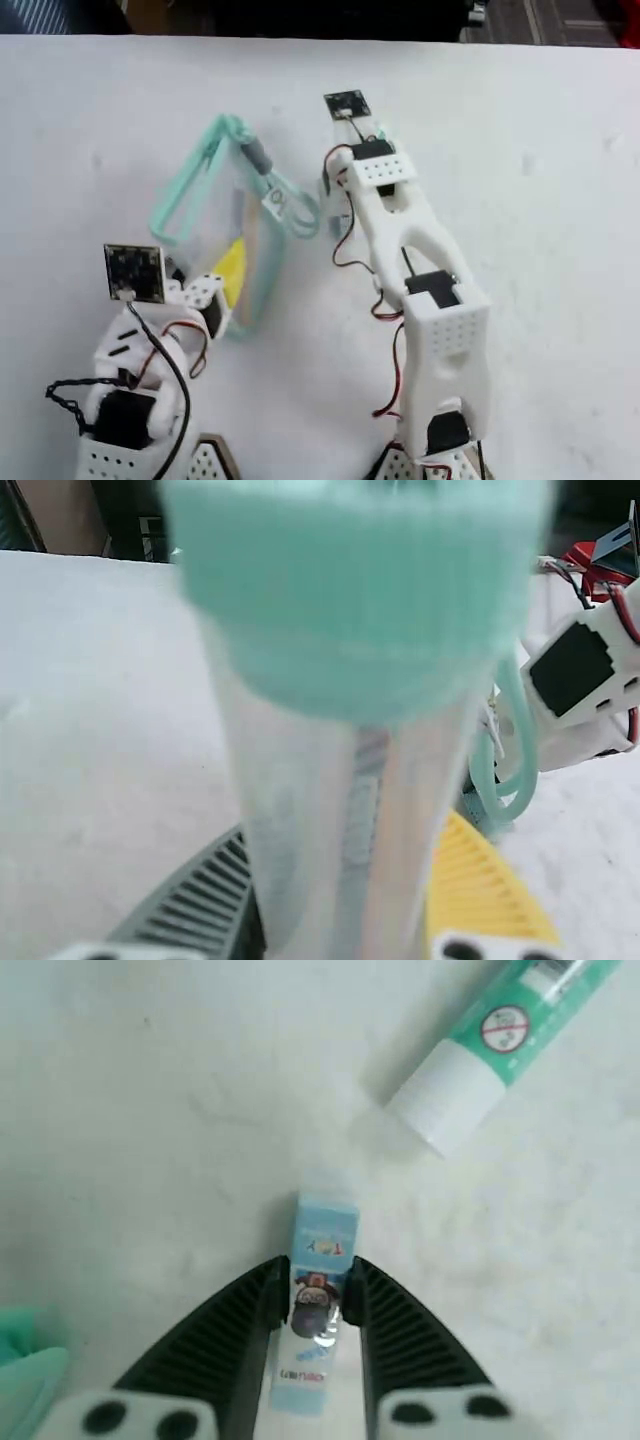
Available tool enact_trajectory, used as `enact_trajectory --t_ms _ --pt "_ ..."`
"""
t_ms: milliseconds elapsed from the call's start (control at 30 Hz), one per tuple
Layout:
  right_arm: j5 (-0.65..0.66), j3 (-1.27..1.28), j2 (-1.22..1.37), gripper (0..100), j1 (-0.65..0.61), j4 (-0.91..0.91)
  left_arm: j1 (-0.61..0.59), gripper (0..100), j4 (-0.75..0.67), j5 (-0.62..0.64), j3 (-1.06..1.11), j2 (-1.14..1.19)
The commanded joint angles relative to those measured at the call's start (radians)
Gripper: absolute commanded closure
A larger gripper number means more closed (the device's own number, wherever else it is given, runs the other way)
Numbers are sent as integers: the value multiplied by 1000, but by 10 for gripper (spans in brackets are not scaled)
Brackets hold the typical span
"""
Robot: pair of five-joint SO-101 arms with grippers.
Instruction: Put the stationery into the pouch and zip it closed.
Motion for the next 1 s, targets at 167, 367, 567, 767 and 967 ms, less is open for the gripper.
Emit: enact_trajectory --t_ms 167,367,567,767,967 --pt "-2 -38 65 942 -5 -33 12 786 -18 11 -46 -10" --pt "-2 -178 27 982 2 108 12 786 -18 11 -46 -10" --pt "-3 -439 -150 981 -1 363 12 786 -18 11 -46 -10" --pt "-3 -715 -377 981 -4 541 13 786 -18 11 -46 -10" --pt "-2 -865 -582 981 -7 610 61 786 -8 9 -44 -10"
